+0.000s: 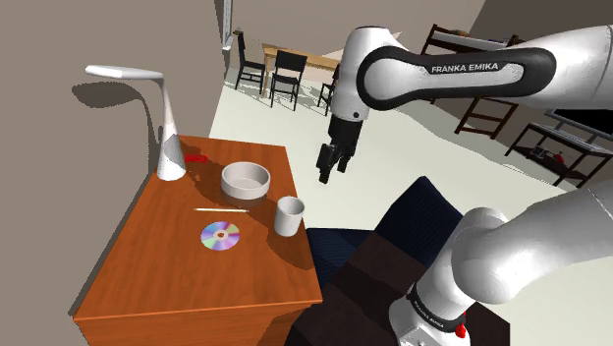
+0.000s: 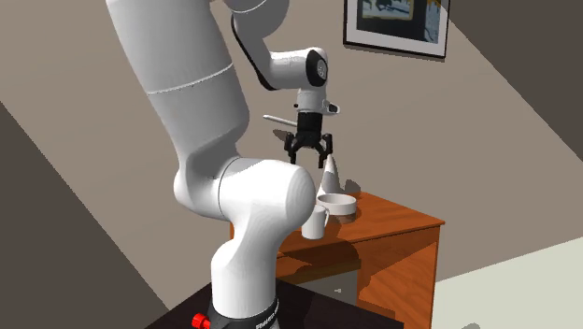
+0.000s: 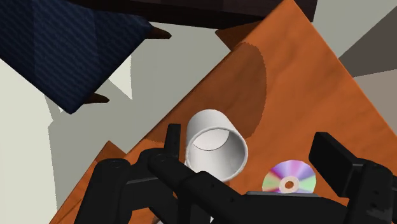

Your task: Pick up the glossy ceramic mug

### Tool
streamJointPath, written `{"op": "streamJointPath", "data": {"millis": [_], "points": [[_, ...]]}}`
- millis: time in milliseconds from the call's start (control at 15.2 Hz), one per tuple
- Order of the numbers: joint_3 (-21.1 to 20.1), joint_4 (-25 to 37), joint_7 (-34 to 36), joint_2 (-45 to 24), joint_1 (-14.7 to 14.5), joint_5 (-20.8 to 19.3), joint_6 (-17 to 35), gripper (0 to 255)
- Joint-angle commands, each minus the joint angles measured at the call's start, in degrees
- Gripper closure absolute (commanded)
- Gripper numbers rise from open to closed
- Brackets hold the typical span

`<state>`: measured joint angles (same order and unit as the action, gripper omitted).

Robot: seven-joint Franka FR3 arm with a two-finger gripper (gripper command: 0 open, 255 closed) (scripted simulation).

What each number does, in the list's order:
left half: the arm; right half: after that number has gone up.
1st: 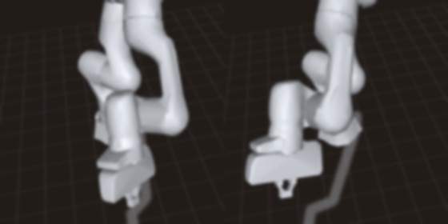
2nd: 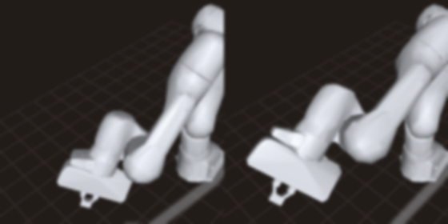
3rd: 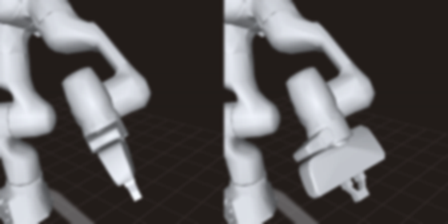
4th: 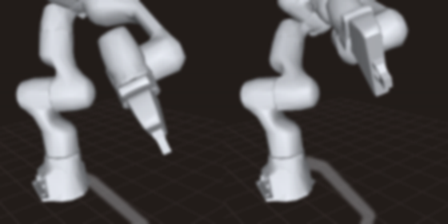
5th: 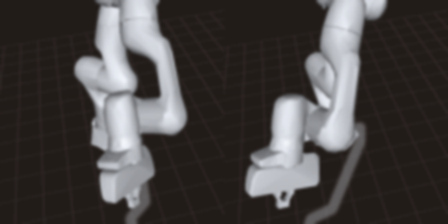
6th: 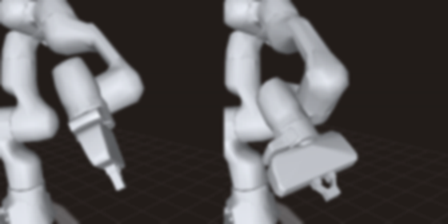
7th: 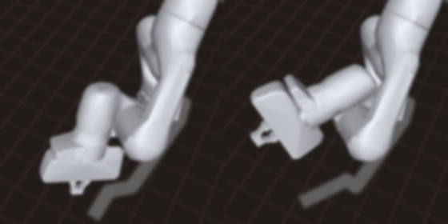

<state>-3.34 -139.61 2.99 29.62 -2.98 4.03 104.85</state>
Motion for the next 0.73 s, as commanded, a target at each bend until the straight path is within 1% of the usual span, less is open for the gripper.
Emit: {"op": "streamJointPath", "data": {"millis": [0, 330, 660], "points": [[-1.4, -0.5, 1.3, -3.3, -0.5, -0.1, 3.8, 0], [-4.0, -0.2, 4.0, -12.9, -0.9, -1.6, 12.7, 0], [-6.2, 2.2, 7.6, -23.6, -1.2, -4.8, 20.4, 0]]}}
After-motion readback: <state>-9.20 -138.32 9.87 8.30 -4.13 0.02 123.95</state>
